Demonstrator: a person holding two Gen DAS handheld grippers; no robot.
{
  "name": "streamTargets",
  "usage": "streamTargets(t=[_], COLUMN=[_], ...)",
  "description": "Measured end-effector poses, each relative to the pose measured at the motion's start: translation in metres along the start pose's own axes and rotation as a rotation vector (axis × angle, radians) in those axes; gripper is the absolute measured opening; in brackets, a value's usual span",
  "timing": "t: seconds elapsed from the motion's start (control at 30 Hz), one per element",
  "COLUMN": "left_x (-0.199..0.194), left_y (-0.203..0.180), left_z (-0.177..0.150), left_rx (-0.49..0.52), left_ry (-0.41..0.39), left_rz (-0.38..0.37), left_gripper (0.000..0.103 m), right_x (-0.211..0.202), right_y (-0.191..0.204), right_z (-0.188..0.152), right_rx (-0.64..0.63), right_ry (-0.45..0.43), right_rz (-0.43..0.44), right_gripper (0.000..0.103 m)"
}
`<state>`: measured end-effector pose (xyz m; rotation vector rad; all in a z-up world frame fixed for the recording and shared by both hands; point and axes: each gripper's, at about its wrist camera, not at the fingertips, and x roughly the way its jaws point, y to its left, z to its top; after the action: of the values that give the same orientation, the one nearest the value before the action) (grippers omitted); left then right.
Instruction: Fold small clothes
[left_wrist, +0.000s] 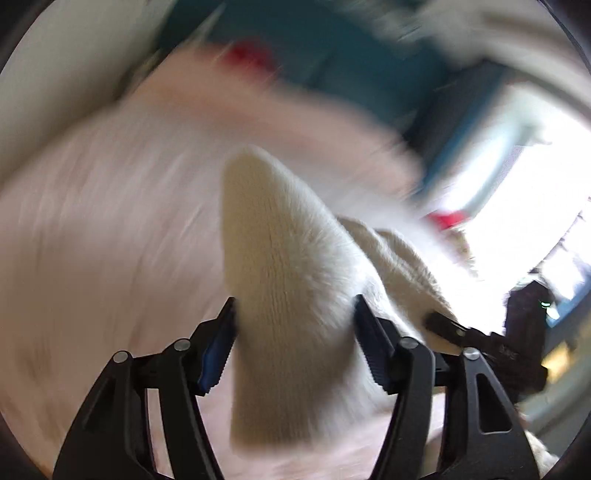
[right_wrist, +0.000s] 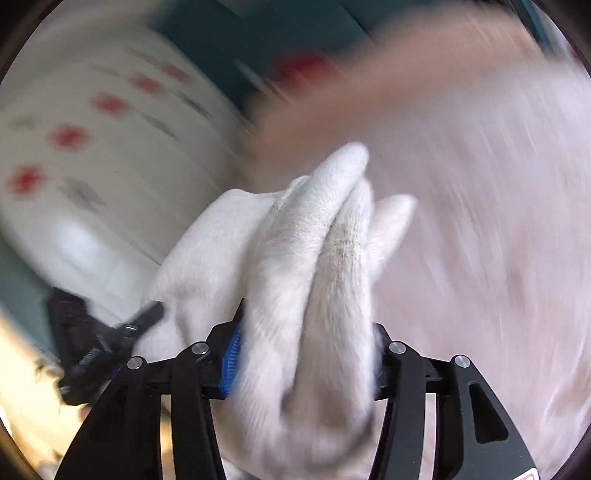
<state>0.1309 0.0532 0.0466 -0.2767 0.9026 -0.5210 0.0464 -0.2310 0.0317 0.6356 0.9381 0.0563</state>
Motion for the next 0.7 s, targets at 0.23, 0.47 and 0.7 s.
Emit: streamTargets(t=[0.23,0.47,0.7], left_x=[-0.02,0.017,0.034], left_y=[0.032,-0.017,-0.008], left_z=[-0.014,-0.023,-0.051], left_rx=[-0.113,0.031,0.067], left_ry=[-0.005,0.048,0.135], left_rz=[0.028,0.125,0.234], left_gripper=[0.055,0.059,0.058], right_x=[-0.061,0.0,-0.026], right_y=[0.002,0.051,0.064], right_z=[-0.005,-0.002,-0.012], right_rx=[-0.011,-0.219,-0.248], right_ry=[-0.141,0.016,-0.034], right_rz=[0.001,-0.088,-0.141], right_gripper=[0.041,0.027,0.017])
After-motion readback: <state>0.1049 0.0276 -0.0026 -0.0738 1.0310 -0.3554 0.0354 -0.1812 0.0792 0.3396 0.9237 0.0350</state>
